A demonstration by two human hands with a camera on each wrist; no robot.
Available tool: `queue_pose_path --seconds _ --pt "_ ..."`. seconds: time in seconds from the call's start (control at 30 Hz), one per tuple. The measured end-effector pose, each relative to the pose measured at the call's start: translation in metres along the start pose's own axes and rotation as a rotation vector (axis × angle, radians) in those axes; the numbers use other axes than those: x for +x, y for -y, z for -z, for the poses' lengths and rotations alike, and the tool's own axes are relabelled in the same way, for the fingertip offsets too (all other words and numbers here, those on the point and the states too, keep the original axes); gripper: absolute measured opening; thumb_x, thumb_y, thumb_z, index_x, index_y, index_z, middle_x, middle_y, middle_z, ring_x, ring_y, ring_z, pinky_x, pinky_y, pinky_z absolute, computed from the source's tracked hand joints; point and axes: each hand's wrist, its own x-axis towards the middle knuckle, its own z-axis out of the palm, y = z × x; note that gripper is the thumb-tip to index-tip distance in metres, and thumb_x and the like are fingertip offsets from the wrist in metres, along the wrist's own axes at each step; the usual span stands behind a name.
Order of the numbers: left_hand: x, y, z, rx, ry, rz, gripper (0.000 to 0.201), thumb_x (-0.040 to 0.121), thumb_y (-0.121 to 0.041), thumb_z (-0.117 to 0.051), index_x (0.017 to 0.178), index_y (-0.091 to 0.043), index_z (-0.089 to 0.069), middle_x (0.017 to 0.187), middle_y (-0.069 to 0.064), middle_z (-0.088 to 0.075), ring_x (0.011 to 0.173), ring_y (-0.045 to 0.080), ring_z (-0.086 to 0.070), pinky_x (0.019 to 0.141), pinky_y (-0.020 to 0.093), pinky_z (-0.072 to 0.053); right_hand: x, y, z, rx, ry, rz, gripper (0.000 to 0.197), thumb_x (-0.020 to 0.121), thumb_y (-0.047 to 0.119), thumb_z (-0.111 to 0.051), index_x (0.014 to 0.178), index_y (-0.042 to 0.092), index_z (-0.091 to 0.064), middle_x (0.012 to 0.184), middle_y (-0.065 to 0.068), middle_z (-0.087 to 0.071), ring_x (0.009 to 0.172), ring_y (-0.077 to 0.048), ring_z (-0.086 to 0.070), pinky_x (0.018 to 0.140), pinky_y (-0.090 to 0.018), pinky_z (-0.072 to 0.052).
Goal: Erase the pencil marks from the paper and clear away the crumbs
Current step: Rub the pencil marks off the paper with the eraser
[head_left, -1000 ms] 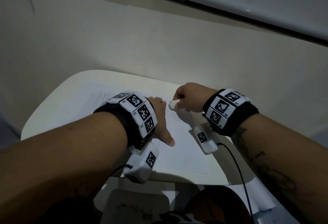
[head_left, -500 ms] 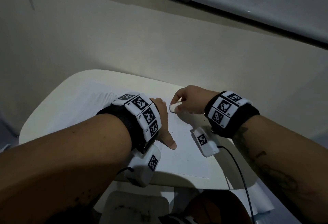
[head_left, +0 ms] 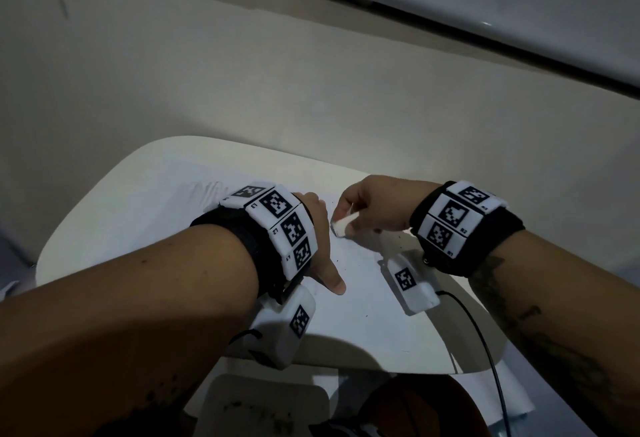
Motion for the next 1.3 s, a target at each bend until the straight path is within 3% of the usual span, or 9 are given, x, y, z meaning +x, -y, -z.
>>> queue_pose_path --seconds 0.13,0.27,0.43,0.53,0.67,0.77,0.87,1.1,1.3 --pt "-0.001 0.001 0.002 -0.01 0.012 0.003 0.102 0.04 -0.095 -0.059 0.106 -0.019 -0.044 0.115 0.0 -0.051 0.106 0.023 -0.054 0.085 0.042 -0.046 0.005 0.001 0.0 -0.004 -0.045 -0.011 0.014 0.081 0.036 -0.078 0.094 0.033 -0.074 0.09 0.012 -0.07 0.064 -0.003 -0.057 0.066 -0.022 -0.048" --pt "-0.001 0.001 0.002 0.004 0.008 -0.009 0.117 0.042 -0.095 -0.058 0.127 -0.016 -0.044 0.131 0.003 -0.049 0.119 0.024 -0.052 0.093 0.044 -0.045 0.011 -0.001 0.001 0.062 -0.18 -0.043 0.014 0.082 0.035 -0.077 0.094 0.028 -0.073 0.082 0.011 -0.066 0.075 -0.008 -0.061 0.063 -0.021 -0.044" --pt "-0.001 0.002 0.004 -0.011 0.023 -0.001 0.1 0.035 -0.097 -0.056 0.098 -0.021 -0.04 0.116 0.0 -0.051 0.107 0.022 -0.054 0.089 0.044 -0.048 -0.001 -0.003 0.001 0.004 -0.008 -0.024 0.013 0.08 0.037 -0.078 0.092 0.035 -0.074 0.087 0.017 -0.069 0.074 -0.001 -0.06 0.073 -0.024 -0.05" --pt "0.0 0.003 0.001 -0.006 0.012 -0.002 0.124 0.028 -0.098 -0.05 0.123 -0.019 -0.044 0.132 0.001 -0.048 0.121 0.024 -0.051 0.093 0.047 -0.046 -0.004 -0.007 0.009 -0.008 -0.052 -0.03 0.011 0.084 0.029 -0.074 0.092 0.037 -0.071 0.088 0.016 -0.067 0.068 -0.005 -0.058 0.066 -0.023 -0.049" --pt "-0.001 0.004 0.004 -0.008 0.026 -0.018 0.141 0.036 -0.098 -0.054 0.148 -0.018 -0.024 0.145 0.004 -0.038 0.133 0.029 -0.041 0.101 0.053 -0.041 0.002 -0.014 0.025 0.102 -0.269 -0.087 0.021 0.089 0.029 -0.07 0.109 0.03 -0.065 0.101 0.003 -0.063 0.063 -0.01 -0.057 0.057 -0.022 -0.044" --pt "0.0 0.005 0.005 -0.012 0.029 -0.037 0.137 0.03 -0.099 -0.051 0.14 -0.019 -0.032 0.131 0.003 -0.045 0.124 0.028 -0.046 0.099 0.053 -0.042 0.007 -0.008 0.018 0.019 -0.178 -0.089 0.02 0.089 0.031 -0.071 0.108 0.027 -0.067 0.084 0.006 -0.064 0.064 -0.007 -0.057 0.056 -0.021 -0.043" --pt "0.001 0.005 0.004 -0.017 0.02 -0.048 0.134 0.018 -0.099 -0.042 0.128 -0.023 -0.04 0.116 0.0 -0.047 0.113 0.025 -0.049 0.095 0.051 -0.044 0.015 -0.001 0.007 0.002 -0.16 -0.067 0.02 0.085 0.037 -0.074 0.101 0.027 -0.071 0.084 0.009 -0.064 0.066 -0.005 -0.055 0.06 -0.022 -0.043" --pt "0.003 0.005 0.002 0.002 0.014 -0.046 0.121 0.037 -0.096 -0.057 0.129 -0.02 -0.038 0.12 0.002 -0.047 0.115 0.025 -0.048 0.092 0.047 -0.042 0.007 0.0 0.009 -0.007 -0.008 -0.033 0.015 0.08 0.038 -0.079 0.091 0.03 -0.074 0.069 0.014 -0.063 0.061 -0.006 -0.054 0.062 -0.02 -0.043" --pt "0.002 0.004 0.002 0.006 0.006 -0.039 0.127 0.028 -0.099 -0.05 0.128 -0.021 -0.039 0.117 0.0 -0.047 0.113 0.024 -0.049 0.089 0.046 -0.041 0.018 -0.003 0.001 0.018 -0.214 -0.051 0.016 0.082 0.042 -0.075 0.092 0.03 -0.071 0.086 0.01 -0.065 0.078 -0.008 -0.059 0.066 -0.024 -0.044"
